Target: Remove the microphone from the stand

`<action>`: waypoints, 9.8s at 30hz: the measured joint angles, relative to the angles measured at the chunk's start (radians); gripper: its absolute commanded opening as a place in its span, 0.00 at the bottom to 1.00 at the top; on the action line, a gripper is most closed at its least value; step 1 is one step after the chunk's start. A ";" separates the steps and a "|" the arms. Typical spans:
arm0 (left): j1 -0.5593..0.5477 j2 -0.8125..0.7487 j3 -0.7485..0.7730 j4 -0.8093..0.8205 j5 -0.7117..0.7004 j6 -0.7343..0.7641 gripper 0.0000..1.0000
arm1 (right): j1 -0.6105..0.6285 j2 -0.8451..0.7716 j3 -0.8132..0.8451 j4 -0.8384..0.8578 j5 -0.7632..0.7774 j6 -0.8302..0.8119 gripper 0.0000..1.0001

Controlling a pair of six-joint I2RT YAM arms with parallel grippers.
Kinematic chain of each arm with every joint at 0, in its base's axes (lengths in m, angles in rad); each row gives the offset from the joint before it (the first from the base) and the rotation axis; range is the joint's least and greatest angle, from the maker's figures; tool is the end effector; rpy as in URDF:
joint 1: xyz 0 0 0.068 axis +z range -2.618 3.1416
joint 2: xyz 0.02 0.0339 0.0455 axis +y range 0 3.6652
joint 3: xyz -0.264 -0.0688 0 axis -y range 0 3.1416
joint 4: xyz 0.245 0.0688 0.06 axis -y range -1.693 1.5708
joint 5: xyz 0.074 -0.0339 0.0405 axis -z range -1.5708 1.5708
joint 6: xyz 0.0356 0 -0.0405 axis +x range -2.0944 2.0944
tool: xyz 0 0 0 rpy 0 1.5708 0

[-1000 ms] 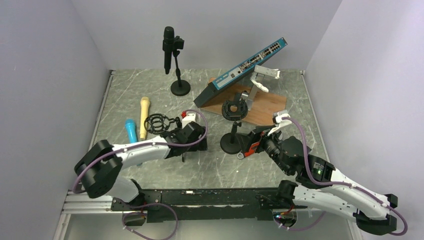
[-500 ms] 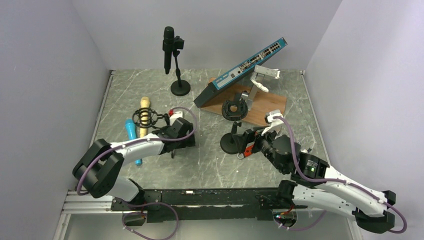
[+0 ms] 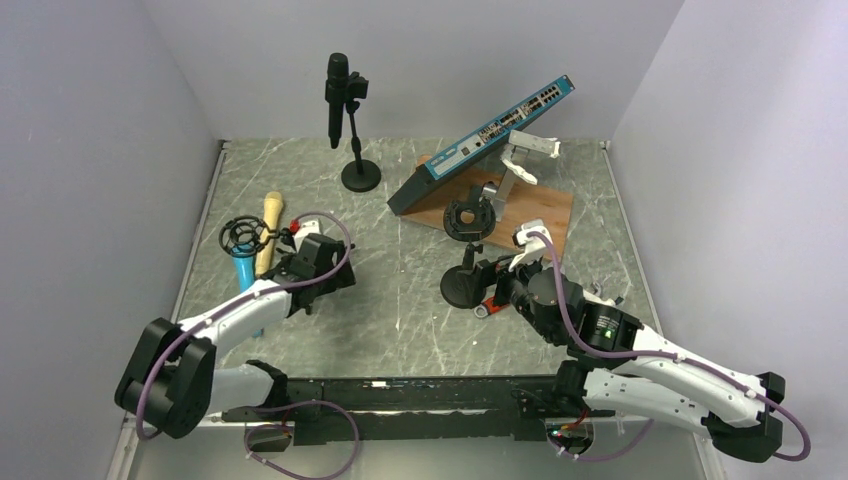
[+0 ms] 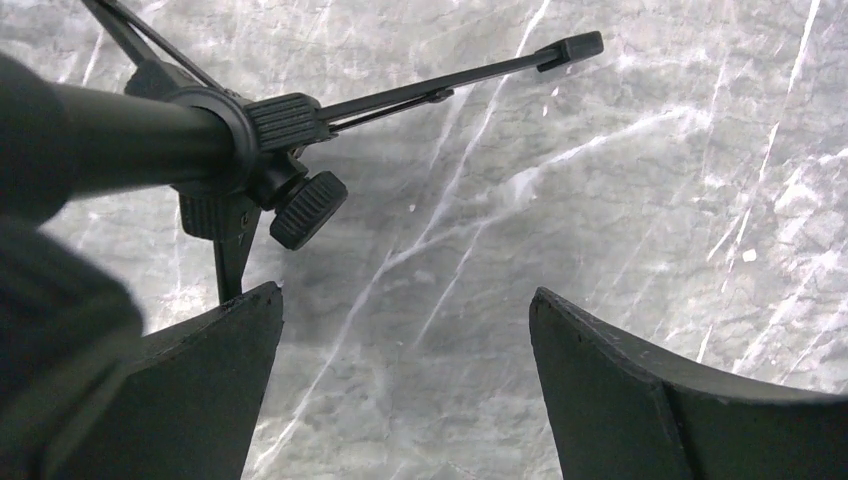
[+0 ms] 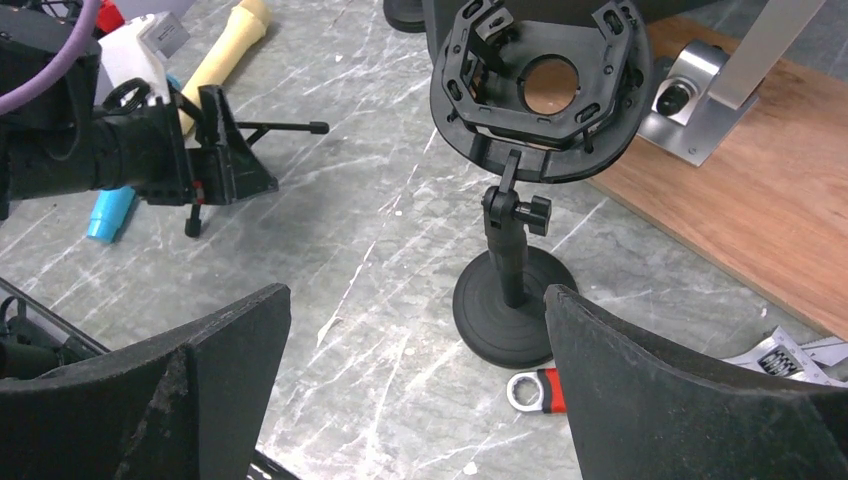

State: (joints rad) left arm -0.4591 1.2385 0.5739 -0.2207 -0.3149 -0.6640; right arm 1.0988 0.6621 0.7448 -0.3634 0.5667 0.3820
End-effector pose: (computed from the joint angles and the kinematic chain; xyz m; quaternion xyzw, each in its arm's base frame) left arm 0.2129 -0.0929 0.1757 -0.1476 0.9199 -0.0517 0.3596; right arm 0.0857 0.1258 0.3270 -0.1117 0.7774 0.2245 0.5768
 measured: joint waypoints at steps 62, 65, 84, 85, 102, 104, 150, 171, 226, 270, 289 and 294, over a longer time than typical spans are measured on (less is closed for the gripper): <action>0.432 0.782 1.305 0.710 0.869 0.276 0.93 | -0.019 0.060 0.101 0.048 -0.026 -0.129 1.00; 0.428 0.784 1.305 0.703 0.882 0.284 0.93 | -0.019 0.044 0.104 0.048 -0.026 -0.132 1.00; 0.253 0.673 1.267 0.327 0.583 0.520 0.00 | -0.020 0.018 0.124 0.012 -0.034 -0.140 1.00; 0.235 0.650 1.258 0.288 0.546 0.523 0.00 | -0.020 0.013 0.124 0.012 -0.036 -0.139 1.00; -0.123 0.256 1.045 -0.121 0.000 0.419 0.00 | -0.021 0.000 0.124 -0.031 -0.075 -0.077 1.00; -0.154 0.219 1.014 -0.161 -0.021 0.369 0.00 | -0.021 0.008 0.124 -0.039 -0.078 -0.071 1.00; -0.410 -0.306 0.727 -0.459 0.117 0.287 0.00 | -0.022 0.436 0.277 0.218 -0.515 0.160 0.90; -0.413 -0.439 0.705 -0.523 0.503 0.648 0.00 | -0.232 0.428 0.292 0.230 -1.139 -0.381 0.99; -0.413 -0.423 0.630 -0.407 0.546 0.599 0.00 | -0.270 0.633 0.258 0.586 -1.473 -0.351 0.00; -0.414 -0.418 0.681 -0.374 0.536 0.573 0.00 | -0.270 0.660 0.260 0.585 -1.498 -0.397 0.00; -0.415 -0.245 1.426 -0.559 0.417 0.653 0.00 | -0.262 0.666 0.269 0.583 -1.462 -0.408 0.00; -0.415 -0.362 1.434 -0.508 0.272 0.669 0.00 | -0.262 0.666 0.269 0.583 -1.457 -0.408 0.00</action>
State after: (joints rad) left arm -0.8738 0.8761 2.0079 -0.7288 -0.0433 0.0051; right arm 0.8368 1.3277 1.0142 0.2192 -0.8902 -0.0261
